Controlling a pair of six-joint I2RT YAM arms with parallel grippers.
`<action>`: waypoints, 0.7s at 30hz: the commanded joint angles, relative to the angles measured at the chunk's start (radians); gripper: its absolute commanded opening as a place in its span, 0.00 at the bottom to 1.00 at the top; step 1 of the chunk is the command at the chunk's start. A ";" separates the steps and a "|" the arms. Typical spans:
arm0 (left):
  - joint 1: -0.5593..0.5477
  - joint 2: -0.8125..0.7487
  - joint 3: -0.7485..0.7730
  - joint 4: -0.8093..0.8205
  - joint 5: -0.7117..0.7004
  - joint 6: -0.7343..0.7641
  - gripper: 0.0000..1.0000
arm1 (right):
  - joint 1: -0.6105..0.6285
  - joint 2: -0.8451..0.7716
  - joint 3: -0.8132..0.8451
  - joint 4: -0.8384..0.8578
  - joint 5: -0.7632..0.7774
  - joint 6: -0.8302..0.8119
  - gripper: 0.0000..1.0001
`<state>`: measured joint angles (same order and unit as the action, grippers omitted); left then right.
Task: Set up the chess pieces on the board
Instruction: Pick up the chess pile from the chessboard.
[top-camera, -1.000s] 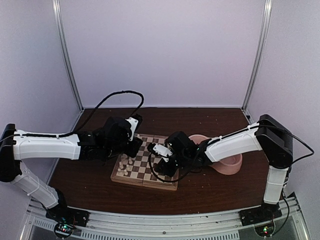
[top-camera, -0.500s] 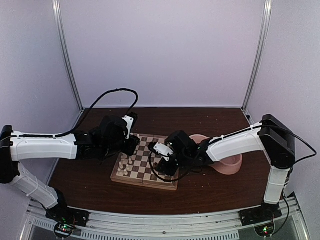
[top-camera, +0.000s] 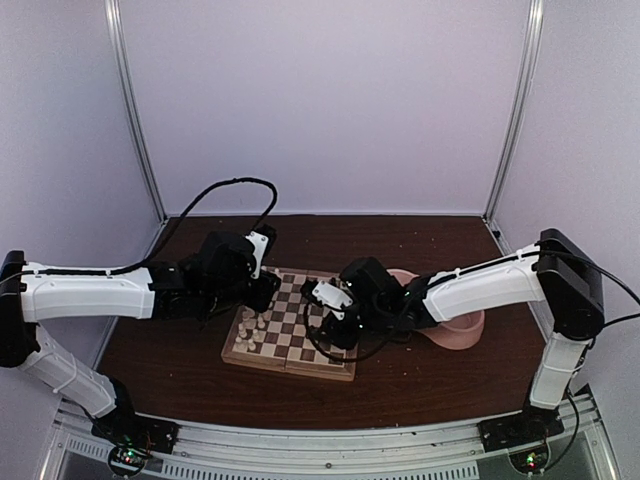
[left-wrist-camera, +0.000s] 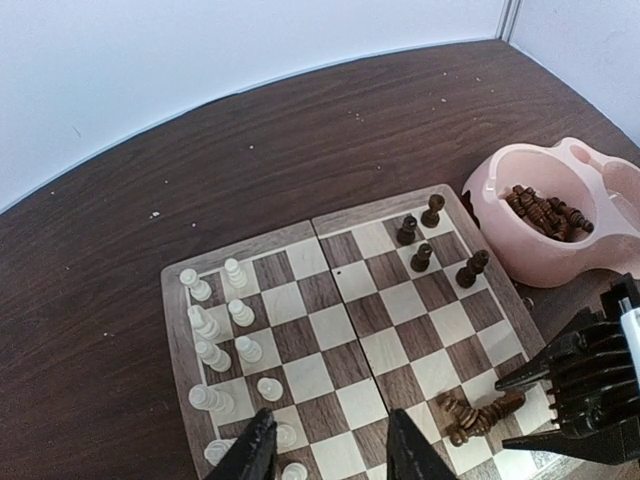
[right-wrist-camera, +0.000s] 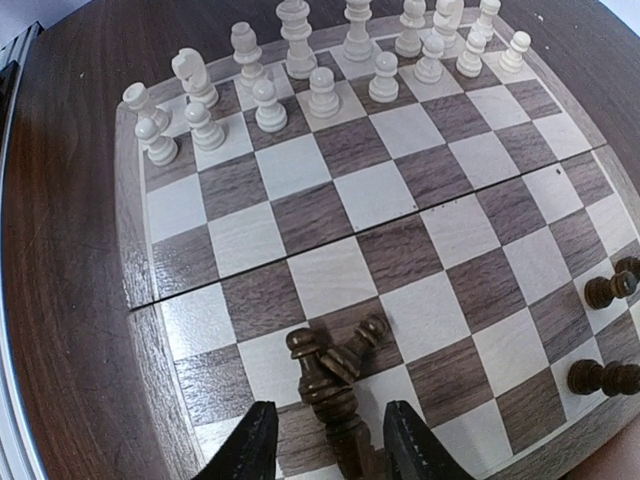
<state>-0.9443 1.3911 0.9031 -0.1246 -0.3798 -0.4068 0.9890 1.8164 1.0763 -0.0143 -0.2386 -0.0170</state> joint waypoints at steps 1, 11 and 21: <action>0.004 -0.017 -0.004 0.026 0.015 0.002 0.39 | 0.005 0.008 0.047 -0.094 -0.001 -0.035 0.38; 0.004 0.016 0.006 0.026 0.053 -0.013 0.39 | 0.005 0.077 0.111 -0.196 0.047 -0.086 0.36; 0.006 -0.004 -0.007 0.033 0.034 -0.023 0.39 | 0.007 0.119 0.138 -0.200 0.033 -0.087 0.26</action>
<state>-0.9443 1.4021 0.9031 -0.1242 -0.3408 -0.4145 0.9890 1.9095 1.1873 -0.1967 -0.2173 -0.1005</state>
